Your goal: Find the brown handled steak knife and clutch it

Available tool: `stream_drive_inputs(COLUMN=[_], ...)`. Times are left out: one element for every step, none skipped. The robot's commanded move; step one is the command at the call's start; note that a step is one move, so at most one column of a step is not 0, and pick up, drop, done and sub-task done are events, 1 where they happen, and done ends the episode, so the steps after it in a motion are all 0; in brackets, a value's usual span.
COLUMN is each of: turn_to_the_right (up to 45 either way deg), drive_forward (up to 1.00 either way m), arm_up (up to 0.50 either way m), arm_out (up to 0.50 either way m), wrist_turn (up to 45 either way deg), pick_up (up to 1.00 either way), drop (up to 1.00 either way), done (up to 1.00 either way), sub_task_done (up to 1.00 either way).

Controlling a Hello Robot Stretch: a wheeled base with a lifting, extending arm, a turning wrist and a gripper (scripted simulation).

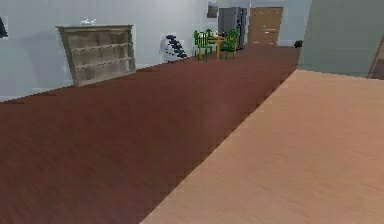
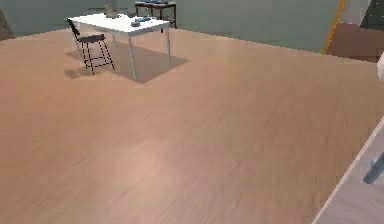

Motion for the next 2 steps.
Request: stream_drive_inputs(turn_to_the_right=[-18.0, 0.0], drive_forward=[0.0, 0.65], arm_up=[0.0, 0.0], arm_out=[0.0, 0.0], wrist_turn=[0.0, 0.0], pick_up=[0.0, 0.0], drop=[0.0, 0.0], done=[0.0, 0.0], sub_task_done=[0.0, 0.0])
